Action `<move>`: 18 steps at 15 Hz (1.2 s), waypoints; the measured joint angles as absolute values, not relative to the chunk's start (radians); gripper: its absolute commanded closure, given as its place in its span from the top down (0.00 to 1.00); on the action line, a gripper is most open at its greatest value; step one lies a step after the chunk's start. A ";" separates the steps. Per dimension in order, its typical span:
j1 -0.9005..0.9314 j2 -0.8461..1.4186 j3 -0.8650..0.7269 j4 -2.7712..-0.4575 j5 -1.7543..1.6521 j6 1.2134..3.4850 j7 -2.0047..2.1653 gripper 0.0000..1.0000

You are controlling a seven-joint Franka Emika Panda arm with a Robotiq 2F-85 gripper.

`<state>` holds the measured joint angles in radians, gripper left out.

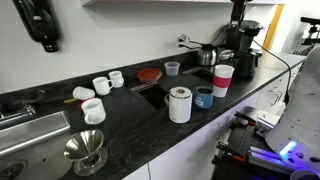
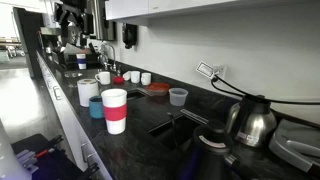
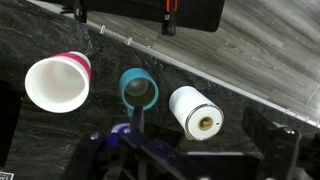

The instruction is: Move the blue mug backward

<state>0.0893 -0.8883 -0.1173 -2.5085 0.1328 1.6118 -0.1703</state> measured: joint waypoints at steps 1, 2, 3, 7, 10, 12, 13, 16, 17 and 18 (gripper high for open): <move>0.089 -0.889 -0.117 -2.509 0.133 1.612 -0.170 1.00; 0.089 -0.888 -0.117 -2.509 0.133 1.612 -0.170 1.00; 0.088 -0.888 -0.116 -2.509 0.133 1.612 -0.170 1.00; 0.070 -0.875 -0.104 -2.551 0.119 1.644 -0.130 1.00; 0.054 -0.844 -0.079 -2.595 0.117 1.704 -0.071 1.00; 0.049 -0.817 -0.059 -2.619 0.117 1.734 -0.027 1.00; 0.046 -0.803 -0.052 -2.629 0.117 1.742 -0.007 1.00; 0.042 -0.777 -0.049 -2.639 0.117 1.759 0.007 1.00; 0.041 -0.777 -0.049 -2.639 0.118 1.760 0.007 1.00; 0.041 -0.778 -0.049 -2.639 0.118 1.760 0.008 1.00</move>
